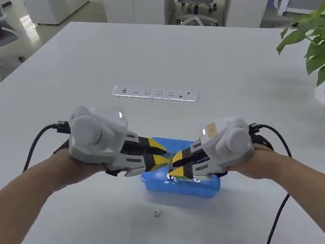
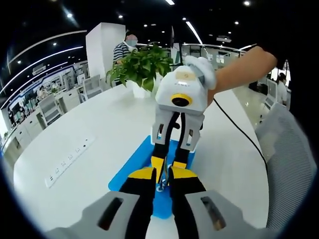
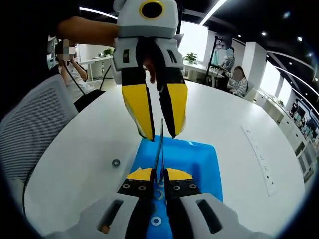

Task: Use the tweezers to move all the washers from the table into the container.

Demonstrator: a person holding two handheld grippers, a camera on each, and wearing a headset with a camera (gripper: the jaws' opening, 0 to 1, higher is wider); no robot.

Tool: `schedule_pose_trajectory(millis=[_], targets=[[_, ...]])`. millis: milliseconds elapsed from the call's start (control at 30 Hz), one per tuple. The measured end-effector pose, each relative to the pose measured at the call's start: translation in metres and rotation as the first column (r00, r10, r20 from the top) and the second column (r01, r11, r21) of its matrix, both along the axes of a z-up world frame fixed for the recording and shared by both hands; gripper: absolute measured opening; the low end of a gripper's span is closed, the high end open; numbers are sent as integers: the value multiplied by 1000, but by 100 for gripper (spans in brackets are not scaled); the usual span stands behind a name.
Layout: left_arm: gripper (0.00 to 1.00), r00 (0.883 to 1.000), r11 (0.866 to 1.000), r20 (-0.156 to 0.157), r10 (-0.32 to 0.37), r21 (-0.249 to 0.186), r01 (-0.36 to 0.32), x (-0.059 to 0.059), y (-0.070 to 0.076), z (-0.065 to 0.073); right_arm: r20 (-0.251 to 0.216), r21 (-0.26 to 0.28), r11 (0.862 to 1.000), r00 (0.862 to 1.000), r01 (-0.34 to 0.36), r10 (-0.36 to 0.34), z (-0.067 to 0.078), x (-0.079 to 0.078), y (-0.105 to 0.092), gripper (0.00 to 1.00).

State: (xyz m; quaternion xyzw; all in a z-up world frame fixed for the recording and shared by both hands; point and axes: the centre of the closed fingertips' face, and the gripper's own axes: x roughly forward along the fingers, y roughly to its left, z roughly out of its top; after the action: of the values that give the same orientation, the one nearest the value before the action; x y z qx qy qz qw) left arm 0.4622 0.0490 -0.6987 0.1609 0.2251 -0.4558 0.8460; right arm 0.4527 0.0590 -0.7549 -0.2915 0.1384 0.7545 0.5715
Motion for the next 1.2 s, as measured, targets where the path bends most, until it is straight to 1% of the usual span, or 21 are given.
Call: schedule_pose_trajectory(millis=[100,200,233,400,467,533,600,867,1100,1200], targets=[[11,1000,1000,-4,-7,5,7,2,-1,-3,0,0,1000,1000,-1,1,0,0,0,9],[7,999,999,-4,-33,4,33,1,-5,-3,-1,2,1000,1000,3,-3,0,1,0,9],[7,999,999,-1,-34,6,34,1,-6,-3,0,3,1000,1000,1,-1,0,1,0,9],[7,999,999,0,-46,23,46,1,-6,-4,2,-3,1000,1000,1,-1,-2,1,-1,10],[7,999,998,0,-50,24,50,1,-7,-4,-6,-6,1000,1000,-1,1,-3,0,-1,10],[7,999,998,-1,-52,29,52,0,-8,-4,2,-9,1000,1000,0,0,-3,1,-1,10],[6,999,998,-3,-53,27,53,-1,-9,-3,-4,-9,1000,1000,1,-1,-3,0,-1,10],[6,998,998,3,-57,29,57,-3,-14,0,-4,-11,1000,1000,7,-7,-2,1,-1,12],[6,998,998,8,-54,23,54,-2,-13,4,0,-8,1000,1000,10,-10,2,0,-1,12],[6,999,999,6,-50,11,50,-2,-12,7,4,-4,1000,1000,9,-9,5,-1,-1,10]])
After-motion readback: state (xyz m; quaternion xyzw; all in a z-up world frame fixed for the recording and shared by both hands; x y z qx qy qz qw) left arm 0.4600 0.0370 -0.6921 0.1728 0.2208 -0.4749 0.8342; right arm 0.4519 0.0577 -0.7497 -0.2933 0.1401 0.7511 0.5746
